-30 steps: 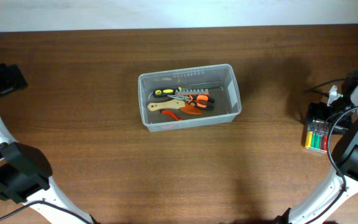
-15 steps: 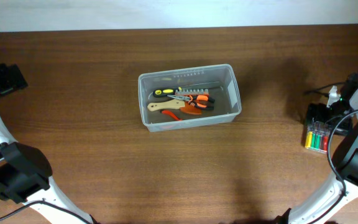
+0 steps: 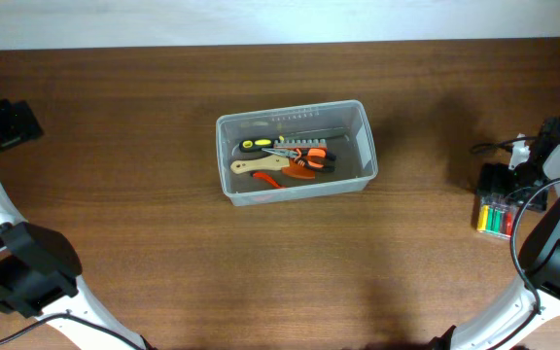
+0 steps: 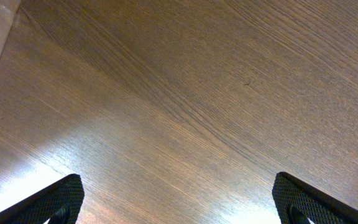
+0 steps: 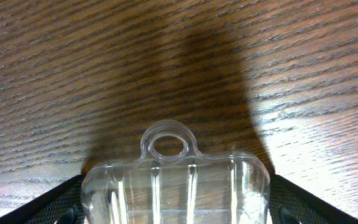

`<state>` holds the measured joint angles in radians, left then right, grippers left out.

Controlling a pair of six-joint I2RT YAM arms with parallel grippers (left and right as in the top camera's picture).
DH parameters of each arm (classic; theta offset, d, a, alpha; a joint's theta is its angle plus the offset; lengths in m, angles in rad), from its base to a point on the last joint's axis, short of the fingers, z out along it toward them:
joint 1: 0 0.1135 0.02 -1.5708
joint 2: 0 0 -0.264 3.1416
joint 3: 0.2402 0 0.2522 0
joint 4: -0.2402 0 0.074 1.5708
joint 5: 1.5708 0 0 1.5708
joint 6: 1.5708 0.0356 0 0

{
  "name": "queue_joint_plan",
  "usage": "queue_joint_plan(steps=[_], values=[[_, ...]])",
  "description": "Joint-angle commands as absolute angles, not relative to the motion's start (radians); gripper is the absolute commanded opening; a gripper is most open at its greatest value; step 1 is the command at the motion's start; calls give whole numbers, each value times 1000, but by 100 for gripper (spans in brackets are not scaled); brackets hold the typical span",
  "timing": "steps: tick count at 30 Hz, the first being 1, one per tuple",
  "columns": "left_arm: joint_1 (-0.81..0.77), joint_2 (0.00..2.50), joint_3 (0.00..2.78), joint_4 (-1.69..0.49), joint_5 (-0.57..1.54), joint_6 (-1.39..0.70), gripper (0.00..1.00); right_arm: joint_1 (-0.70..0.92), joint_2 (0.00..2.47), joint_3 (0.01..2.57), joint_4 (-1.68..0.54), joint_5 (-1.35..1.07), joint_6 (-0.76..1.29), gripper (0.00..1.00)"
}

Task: Pack container
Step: 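Grasp the screwdriver case by its loop handle with the right gripper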

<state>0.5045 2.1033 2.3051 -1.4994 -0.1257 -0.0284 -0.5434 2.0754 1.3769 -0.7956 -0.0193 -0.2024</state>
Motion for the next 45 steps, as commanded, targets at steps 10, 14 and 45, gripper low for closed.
queue_joint_plan(steps=[10, 14, 45], values=[[509, 2113, 2303, -1497, -119, -45, 99, -530, 2254, 1253, -842, -22, -122, 82], [509, 2113, 2303, -1497, -119, -45, 99, -530, 2254, 1253, -865, -17, -121, 96], [509, 2113, 2303, -1497, -119, -45, 99, -530, 2245, 1256, -889, -64, -65, 60]])
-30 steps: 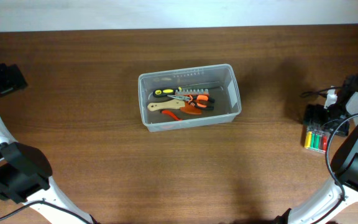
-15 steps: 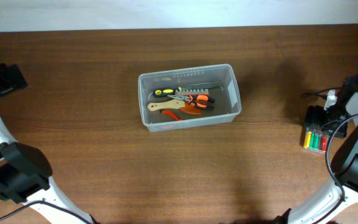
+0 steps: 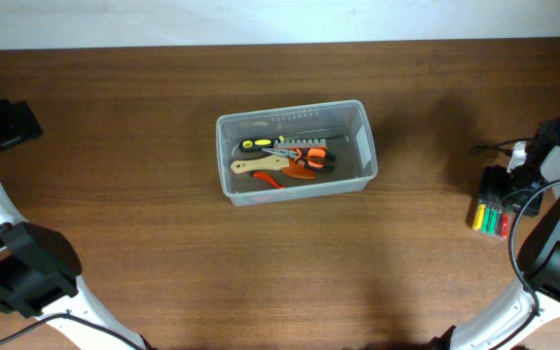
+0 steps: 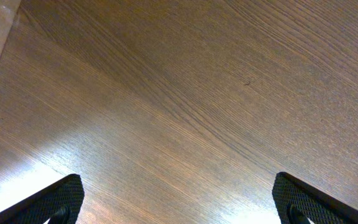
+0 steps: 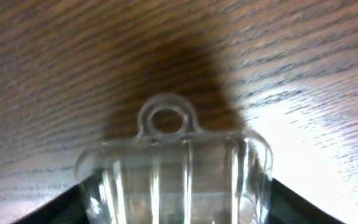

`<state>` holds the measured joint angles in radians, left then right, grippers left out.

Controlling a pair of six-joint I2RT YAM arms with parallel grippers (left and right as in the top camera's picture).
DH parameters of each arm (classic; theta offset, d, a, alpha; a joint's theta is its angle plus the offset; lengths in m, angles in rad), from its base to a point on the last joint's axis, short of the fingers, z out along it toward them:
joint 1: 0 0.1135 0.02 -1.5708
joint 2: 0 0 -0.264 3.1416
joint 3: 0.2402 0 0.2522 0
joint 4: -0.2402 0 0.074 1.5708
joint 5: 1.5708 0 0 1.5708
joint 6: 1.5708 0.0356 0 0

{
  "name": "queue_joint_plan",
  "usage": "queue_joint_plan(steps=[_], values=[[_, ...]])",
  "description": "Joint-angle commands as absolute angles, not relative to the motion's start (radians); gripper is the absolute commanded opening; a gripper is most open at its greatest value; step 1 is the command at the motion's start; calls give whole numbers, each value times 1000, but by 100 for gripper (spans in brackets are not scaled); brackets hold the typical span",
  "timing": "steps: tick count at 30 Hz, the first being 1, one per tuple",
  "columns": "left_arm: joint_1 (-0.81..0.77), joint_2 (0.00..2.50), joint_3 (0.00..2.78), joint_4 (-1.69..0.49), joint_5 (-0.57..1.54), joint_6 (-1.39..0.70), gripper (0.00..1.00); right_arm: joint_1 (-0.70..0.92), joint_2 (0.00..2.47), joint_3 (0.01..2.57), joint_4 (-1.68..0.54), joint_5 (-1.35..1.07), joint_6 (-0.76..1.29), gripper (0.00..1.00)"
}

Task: Pack container
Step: 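Grasp the screwdriver case by its loop handle with the right gripper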

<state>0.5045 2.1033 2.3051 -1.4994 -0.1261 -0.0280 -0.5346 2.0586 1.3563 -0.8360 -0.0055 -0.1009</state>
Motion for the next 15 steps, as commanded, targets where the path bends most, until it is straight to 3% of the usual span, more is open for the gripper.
queue_joint_plan(steps=[1, 15], values=[[509, 2113, 2303, -1497, -119, -45, 99, -530, 2242, 1278, -910, -75, -65, 60], [509, 2113, 2303, -1497, -119, -45, 99, -529, 2217, 1587, -1186, -79, -65, 55]])
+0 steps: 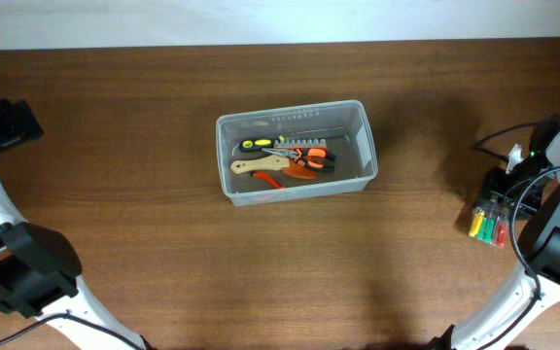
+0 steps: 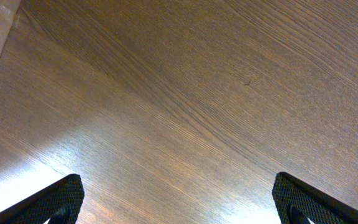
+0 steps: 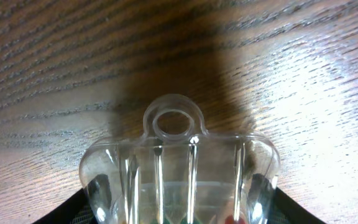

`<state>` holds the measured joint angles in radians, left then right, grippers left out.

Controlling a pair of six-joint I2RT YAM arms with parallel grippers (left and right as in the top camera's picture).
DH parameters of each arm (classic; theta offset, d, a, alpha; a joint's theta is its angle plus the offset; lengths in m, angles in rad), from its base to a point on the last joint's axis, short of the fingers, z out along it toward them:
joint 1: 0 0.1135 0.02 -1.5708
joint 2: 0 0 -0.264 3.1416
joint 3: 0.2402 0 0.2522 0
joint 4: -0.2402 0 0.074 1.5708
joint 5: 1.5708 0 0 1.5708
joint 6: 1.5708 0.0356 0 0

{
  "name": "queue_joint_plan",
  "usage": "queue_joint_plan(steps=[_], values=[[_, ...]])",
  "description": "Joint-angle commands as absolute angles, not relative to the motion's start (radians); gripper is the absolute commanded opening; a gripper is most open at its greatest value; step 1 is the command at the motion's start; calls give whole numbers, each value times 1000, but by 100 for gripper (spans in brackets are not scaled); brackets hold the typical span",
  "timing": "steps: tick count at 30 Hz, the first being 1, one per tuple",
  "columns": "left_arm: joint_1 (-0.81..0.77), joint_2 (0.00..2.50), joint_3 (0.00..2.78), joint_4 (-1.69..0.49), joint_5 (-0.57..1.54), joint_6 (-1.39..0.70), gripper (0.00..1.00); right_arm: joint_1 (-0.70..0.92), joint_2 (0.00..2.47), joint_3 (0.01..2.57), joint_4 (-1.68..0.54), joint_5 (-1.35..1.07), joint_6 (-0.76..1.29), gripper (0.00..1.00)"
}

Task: Pack container
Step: 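Grasp the screwdriver case by its loop handle with the right gripper, then carry the screwdriver case with the right gripper and place it in the box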

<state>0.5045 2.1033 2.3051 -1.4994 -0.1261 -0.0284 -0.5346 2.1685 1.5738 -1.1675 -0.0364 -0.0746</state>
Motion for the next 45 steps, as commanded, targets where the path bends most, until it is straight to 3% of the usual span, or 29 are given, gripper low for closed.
queue_joint_plan(steps=[1, 8, 16, 21, 26, 33, 40, 45], values=[[509, 2113, 2303, -1497, -119, -45, 99, -529, 2216, 1602, -1199, -79, -65, 54], [509, 2113, 2303, -1497, -119, -45, 99, -494, 2191, 1778, -1334, -98, -70, 49], [509, 2113, 2303, -1497, -119, -45, 99, -299, 2054, 2095, -1447, -98, -70, 48], [509, 2113, 2303, -1497, -119, -45, 99, -81, 1996, 2295, -1462, -99, -84, 30], [509, 2113, 2303, -1497, -119, -45, 99, 186, 1993, 2371, -1419, -102, -278, 29], [509, 2113, 2303, -1497, -119, -45, 99, 480, 2079, 2324, -1330, -97, -681, 19], [509, 2113, 2303, -1497, -119, -45, 99, 530, 2244, 2242, -1299, -97, -754, 21], [509, 2113, 2303, -1497, -119, -45, 99, 522, 2350, 2222, -1301, -97, -771, 49]])
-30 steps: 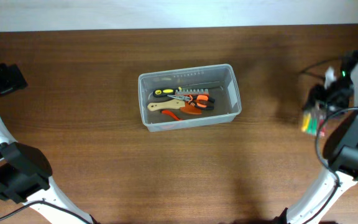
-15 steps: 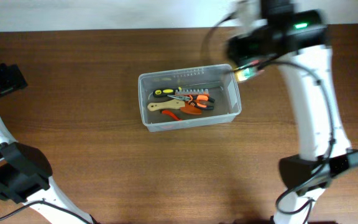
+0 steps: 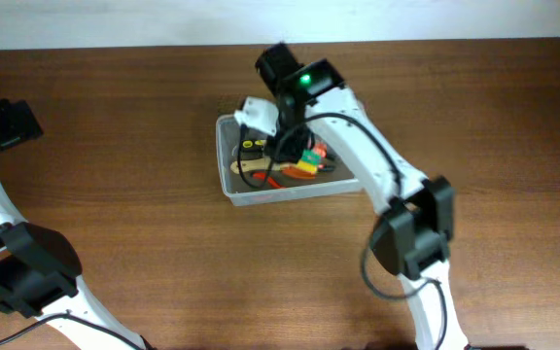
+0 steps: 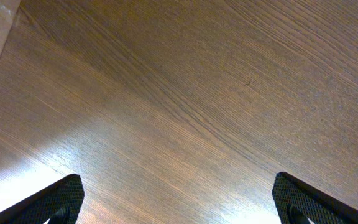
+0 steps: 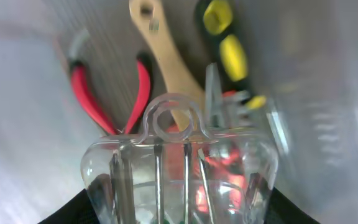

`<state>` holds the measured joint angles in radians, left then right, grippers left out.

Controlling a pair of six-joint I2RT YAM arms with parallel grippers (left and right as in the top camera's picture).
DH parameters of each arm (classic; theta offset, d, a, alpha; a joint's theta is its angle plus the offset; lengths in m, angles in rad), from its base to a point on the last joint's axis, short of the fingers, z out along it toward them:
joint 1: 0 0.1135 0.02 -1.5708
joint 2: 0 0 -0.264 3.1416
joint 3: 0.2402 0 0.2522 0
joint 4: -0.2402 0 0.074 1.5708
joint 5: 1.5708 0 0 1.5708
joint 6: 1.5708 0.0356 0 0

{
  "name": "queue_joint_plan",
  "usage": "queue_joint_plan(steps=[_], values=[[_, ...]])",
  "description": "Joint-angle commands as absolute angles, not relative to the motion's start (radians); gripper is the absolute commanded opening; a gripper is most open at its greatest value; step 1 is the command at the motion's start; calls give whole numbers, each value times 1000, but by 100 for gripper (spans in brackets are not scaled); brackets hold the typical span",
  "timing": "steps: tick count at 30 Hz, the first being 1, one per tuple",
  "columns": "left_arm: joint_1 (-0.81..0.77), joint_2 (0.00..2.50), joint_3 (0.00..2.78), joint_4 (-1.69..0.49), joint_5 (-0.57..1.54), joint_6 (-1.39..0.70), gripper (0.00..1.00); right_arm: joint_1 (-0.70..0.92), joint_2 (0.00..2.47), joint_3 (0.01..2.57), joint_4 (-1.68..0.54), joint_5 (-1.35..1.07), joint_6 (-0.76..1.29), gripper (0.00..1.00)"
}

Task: Pack container
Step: 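Carry the screwdriver case with the right gripper and place it in the box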

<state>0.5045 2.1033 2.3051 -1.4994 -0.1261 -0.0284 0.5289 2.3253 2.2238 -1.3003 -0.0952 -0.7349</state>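
Observation:
A clear plastic container (image 3: 299, 191) stands mid-table, holding red-handled pliers (image 5: 110, 93), a wooden-handled tool (image 5: 166, 56) and a yellow-and-black screwdriver (image 5: 225, 43). My right gripper (image 5: 176, 211) is shut on a clear case of small screwdrivers (image 5: 176, 168), its hang loop pointing forward. In the overhead view that case (image 3: 308, 160) hangs over the container's inside under the right gripper (image 3: 295, 146). My left gripper (image 4: 179, 208) is open over bare wood at the table's far left (image 3: 13, 122).
The right arm (image 3: 377, 165) stretches from the front edge across the container's right side. Brown wooden table (image 3: 115, 243) lies all around. A pale wall strip runs along the table's back edge (image 3: 163, 24).
My right gripper, holding the screwdriver case, was at the table's far right edge; now it is over the container at the centre. The left arm has not moved.
At first the case lay on the table at the far right with my right fingers on both sides of it. It stayed there at the two later moments, shifted slightly. Now it hangs in my right gripper above the tools in the container.

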Motion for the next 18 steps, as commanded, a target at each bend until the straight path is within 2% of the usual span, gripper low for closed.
queue_joint_plan(steps=[1, 2, 9, 13, 18], values=[[509, 2113, 2303, -1497, -119, -45, 99, 522, 2356, 2222, -1302, -92, -770, 61], [509, 2113, 2303, -1497, -119, -45, 99, 524, 2357, 2223, -1304, -80, -757, 99], [509, 2113, 2303, -1497, -119, -45, 99, 556, 2246, 2380, -1363, 132, -506, 99], [509, 2113, 2303, -1497, -119, -45, 99, 559, 2142, 2500, -1366, 147, -336, 99], [509, 2113, 2303, -1497, -119, -45, 99, 559, 2020, 2600, -1381, 147, -289, 99]])
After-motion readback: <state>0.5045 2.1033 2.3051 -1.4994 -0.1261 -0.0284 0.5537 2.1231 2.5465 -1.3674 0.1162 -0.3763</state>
